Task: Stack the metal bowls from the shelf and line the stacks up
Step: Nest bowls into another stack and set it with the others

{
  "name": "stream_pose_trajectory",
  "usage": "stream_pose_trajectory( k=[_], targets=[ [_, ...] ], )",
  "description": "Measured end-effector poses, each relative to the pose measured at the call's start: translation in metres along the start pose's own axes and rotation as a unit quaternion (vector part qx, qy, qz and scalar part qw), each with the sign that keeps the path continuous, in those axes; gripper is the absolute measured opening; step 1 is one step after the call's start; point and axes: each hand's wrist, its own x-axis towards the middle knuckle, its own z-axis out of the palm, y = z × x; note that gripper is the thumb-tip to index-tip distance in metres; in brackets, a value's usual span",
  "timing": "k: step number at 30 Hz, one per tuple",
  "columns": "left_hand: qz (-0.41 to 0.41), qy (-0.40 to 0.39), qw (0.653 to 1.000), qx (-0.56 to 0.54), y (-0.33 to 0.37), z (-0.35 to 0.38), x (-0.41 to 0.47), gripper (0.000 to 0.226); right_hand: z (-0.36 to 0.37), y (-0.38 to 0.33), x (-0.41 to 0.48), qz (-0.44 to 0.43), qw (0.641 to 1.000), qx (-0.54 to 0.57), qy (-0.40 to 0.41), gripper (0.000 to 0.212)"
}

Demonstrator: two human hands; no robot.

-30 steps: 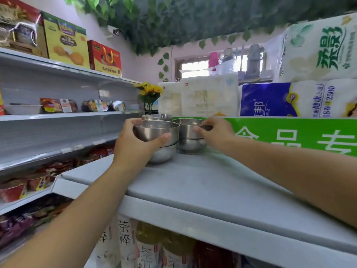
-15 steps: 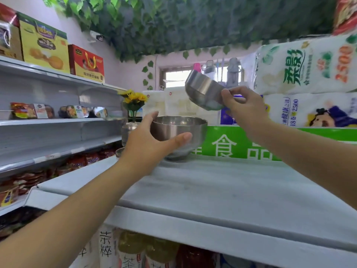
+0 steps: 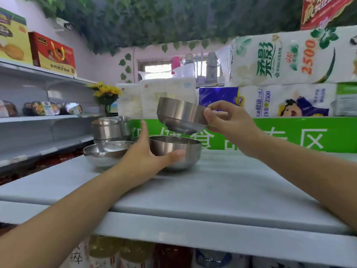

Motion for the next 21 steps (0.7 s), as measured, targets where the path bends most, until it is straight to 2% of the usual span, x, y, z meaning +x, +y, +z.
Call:
stream_pose_trajectory(
  k=[9,14,17,21],
  targets=[
    [-0.045,-0.045,0.998,0.005,-0.001,-0.003,-0.002,0.149,0.000,0.000,-0.013,-0.021,1.000,-0.004,-0.013,0.022],
    [-0.044,-0.039,0.998,0.001,-0.001,-0.001,-0.002,0.148,0.002,-0.002,-0.016,-0.023,0.999,-0.021,-0.044,0.021],
    [-0.023,-0.035,0.999,-0.024,-0.005,-0.002,0.000,0.152,0.003,0.002,-0.017,-0.028,0.996,-0.050,-0.073,0.008],
    [-0.005,-0.031,0.998,-0.050,-0.005,0.000,0.002,0.145,0.001,0.005,-0.019,-0.018,0.992,-0.081,-0.096,0.011]
  ],
)
